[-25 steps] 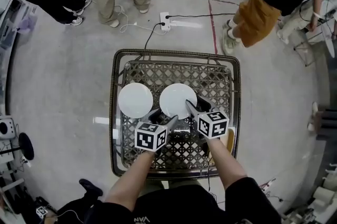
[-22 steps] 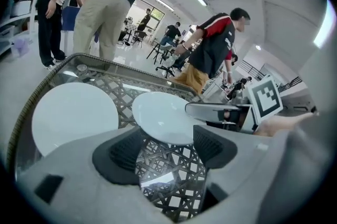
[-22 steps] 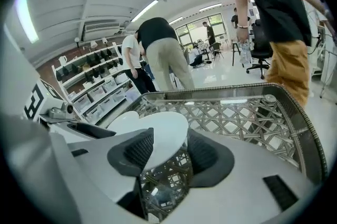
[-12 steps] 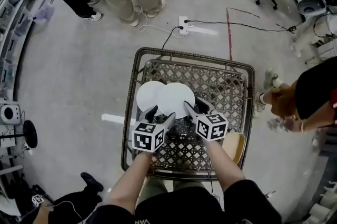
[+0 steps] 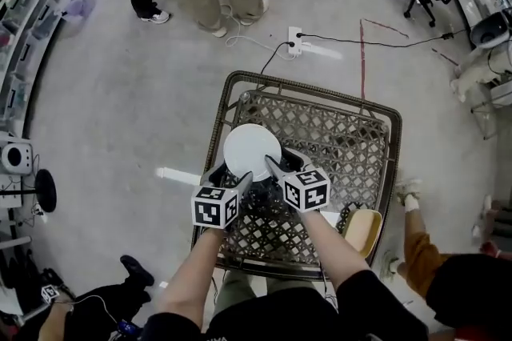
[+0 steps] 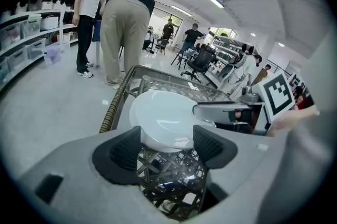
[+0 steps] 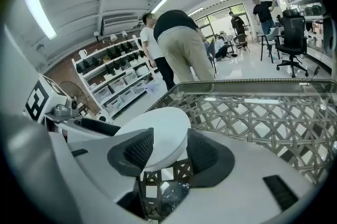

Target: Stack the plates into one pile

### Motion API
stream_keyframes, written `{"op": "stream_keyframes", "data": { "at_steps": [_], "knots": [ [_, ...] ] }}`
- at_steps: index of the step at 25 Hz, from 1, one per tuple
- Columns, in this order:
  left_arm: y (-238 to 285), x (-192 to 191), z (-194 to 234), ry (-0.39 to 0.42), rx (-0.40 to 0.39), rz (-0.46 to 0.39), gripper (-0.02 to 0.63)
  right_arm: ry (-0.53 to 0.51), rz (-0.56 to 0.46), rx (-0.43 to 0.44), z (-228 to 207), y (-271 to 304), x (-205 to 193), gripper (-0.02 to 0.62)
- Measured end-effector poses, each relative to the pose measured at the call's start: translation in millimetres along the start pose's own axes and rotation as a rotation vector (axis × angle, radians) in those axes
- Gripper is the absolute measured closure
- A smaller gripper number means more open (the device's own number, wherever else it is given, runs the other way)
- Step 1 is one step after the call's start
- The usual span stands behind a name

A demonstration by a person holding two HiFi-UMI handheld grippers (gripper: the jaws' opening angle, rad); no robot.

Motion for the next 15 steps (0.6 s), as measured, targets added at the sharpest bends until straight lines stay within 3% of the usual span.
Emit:
{"op": "stream_keyframes", "data": {
  "at_steps": [8,15],
  "knots": [
    [11.0,-2.6,11.9,0.022,0.006,0.044,0.298,-0.074,0.079,-0.012,2.1,19.2,-3.1,0.374],
    [15.9,-6.2,13.8,0.027,0.003,0.063,0.298,-0.081,0.081,-0.010,3.8,20.6,-4.9,0.354]
  ]
}}
Point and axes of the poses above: the fingertips, and each gripper's own axes: y forward along the fingers, z to its left, x out of its top, the point moved 3 cm from there along -y, backward along the fingers, and after that the axes turned 7 degrees about x, right-handed, at the moved point
